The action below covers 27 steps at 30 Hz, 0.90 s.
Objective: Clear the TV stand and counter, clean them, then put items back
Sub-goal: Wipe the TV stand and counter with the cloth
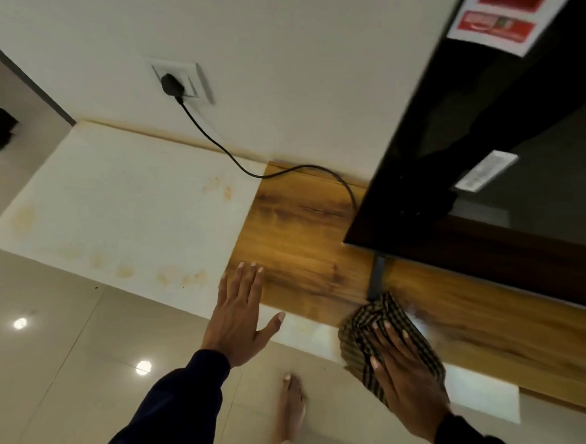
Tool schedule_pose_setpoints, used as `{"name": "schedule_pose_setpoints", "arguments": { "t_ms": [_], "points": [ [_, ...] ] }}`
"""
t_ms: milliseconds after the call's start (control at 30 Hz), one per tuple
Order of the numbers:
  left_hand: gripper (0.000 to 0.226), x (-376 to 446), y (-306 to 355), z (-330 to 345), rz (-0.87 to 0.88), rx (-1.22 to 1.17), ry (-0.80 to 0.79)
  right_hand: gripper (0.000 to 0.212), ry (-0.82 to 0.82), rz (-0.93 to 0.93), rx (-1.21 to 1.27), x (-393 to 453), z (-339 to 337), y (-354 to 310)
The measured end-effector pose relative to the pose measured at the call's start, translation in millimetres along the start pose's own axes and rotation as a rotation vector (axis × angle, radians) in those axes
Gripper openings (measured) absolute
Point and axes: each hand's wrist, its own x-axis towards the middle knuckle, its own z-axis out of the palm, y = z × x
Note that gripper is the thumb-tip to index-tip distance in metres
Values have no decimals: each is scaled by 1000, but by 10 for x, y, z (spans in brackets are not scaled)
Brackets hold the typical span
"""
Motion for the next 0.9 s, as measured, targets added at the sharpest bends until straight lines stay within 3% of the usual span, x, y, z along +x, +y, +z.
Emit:
{"name": "schedule_pose_setpoints", "arguments": {
  "t_ms": [100,333,533,900],
  "points": [
    [87,135,-140,-6,16,8,-12,50,39,15,-1,178,-7,-180],
    [92,475,-305,-36,86,13,-92,51,-36,-18,15,745,72,-535],
    [94,599,-384,-41,166,32,-155,55,-75,260,156,1195,251,-724],
    [94,874,-557,-109,196,39,-186,66,-18,634,127,1366,280,-1029]
  ]
}}
